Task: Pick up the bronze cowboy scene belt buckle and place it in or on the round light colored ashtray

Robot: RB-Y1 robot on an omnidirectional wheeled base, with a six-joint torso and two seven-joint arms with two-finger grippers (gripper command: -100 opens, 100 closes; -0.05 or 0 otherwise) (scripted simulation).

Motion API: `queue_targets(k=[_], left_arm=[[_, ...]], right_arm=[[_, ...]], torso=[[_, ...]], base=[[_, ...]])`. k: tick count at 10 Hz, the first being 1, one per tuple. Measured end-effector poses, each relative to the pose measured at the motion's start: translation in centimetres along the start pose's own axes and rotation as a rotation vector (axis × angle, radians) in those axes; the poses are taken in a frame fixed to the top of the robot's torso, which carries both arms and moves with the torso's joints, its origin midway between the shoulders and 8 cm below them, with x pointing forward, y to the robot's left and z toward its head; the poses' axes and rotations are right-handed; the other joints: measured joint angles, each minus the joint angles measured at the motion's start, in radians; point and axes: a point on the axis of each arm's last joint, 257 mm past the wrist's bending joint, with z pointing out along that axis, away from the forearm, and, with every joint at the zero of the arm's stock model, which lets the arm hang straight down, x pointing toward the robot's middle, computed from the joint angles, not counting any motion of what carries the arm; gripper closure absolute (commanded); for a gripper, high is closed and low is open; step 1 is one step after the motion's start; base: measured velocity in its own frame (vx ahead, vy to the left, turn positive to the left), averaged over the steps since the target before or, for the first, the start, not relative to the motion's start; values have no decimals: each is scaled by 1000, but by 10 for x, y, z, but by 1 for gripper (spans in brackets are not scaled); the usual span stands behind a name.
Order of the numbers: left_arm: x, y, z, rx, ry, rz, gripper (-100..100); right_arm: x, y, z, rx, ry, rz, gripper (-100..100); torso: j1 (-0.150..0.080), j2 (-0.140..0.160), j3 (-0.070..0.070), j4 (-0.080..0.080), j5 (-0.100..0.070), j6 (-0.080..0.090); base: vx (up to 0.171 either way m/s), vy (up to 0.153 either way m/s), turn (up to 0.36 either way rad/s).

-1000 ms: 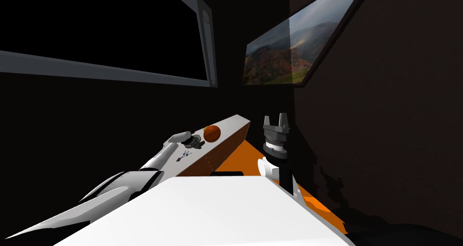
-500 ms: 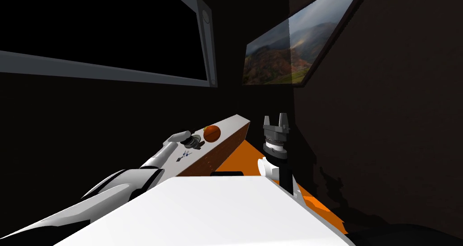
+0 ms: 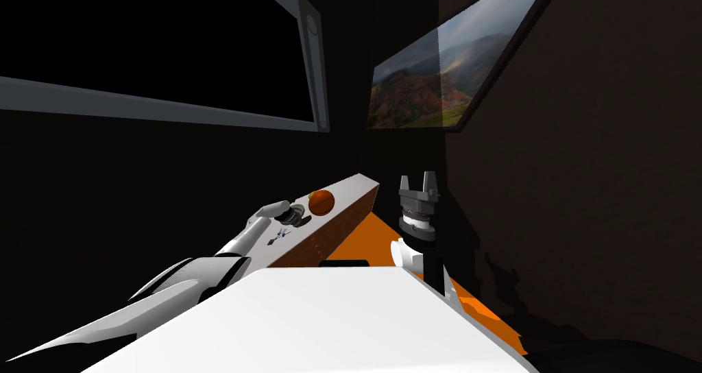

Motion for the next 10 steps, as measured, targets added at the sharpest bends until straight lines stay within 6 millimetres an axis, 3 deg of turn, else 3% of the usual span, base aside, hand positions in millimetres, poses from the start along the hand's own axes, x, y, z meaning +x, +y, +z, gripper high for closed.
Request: queue_targets(k=[2,3,4,6,7,8,10], left_arm=[[0,1,1,-4,-1,1,100],[0,2,1,-4,-1,1,0],[0,2,1,-4,-1,1,100],[5,-4,-14,-1,1,5,100],[5,-4,-15,-2,1,4,0],[5,-4,-15,-2,1,4,100],[-3,-23,-18,48,-9,18,100]], right_arm=[[0,0,0,0,0,0,0],[0,0,0,0,0,0,0],[0,0,0,0,0,0,0],[0,0,0,0,0,0,0],[0,0,0,0,0,0,0],[0,0,0,0,0,0,0],[0,0,0,0,0,0,0]], torso=[[2,-3,-1,0,0,0],[2,-3,-2,0,0,0],[2,-3,-2,0,0,0],[1,-3,-1,0,0,-1],[1,-3,-1,0,0,-1],[1,-3,-1,0,0,-1],[2,3,2,1,-1,-3]], base=[[0,0,0],[0,0,0],[15,3,-2],[1,-2,5],[0,0,0],[-51,-15,106],[-89,-12,71]])
